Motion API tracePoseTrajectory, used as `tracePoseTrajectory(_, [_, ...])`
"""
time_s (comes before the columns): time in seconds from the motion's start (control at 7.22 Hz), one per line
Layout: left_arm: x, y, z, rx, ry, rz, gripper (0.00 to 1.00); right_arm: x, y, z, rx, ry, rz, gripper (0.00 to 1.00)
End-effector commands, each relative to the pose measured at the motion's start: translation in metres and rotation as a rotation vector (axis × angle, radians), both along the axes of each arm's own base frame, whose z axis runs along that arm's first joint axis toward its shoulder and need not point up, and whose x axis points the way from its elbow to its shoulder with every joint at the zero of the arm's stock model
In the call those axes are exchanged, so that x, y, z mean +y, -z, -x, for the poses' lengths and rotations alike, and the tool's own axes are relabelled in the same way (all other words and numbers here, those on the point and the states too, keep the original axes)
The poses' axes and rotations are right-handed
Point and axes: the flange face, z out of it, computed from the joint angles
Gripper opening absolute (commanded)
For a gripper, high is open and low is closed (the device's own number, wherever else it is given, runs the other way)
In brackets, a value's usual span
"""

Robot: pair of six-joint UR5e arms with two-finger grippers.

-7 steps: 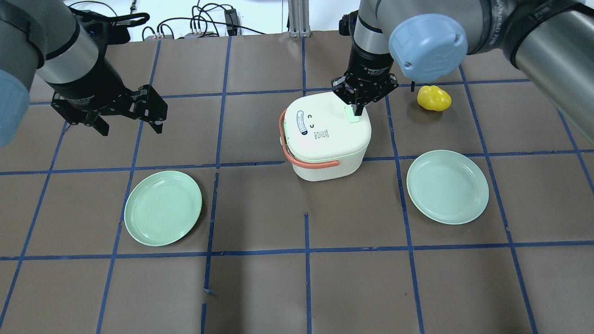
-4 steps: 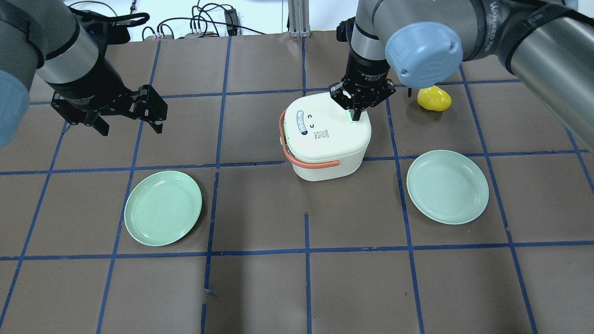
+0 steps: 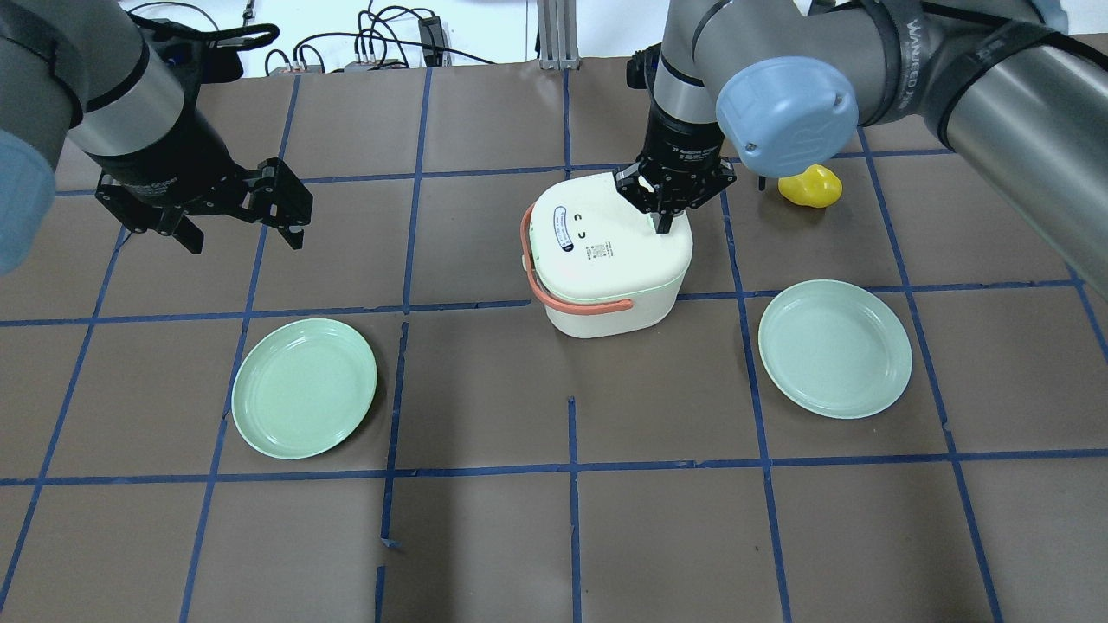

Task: Press rice cooker button
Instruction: 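Lower the right gripper and press down on the green button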

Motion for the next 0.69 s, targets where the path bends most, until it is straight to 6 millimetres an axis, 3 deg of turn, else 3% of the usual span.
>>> tracePoseTrajectory(0.0, [0.0000, 0.0000, 0.0000, 0.000, 0.000, 0.000, 1.00, -0.0015, 0.0022, -0.0003, 0.000, 0.000, 0.002, 0.08])
tracePoseTrajectory(0.55, [0.0001, 0.0001, 0.0000, 0.000, 0.000, -0.001, 1.00, -0.0067, 0.0084, -0.0012, -0.002, 0.002, 0.011, 0.08])
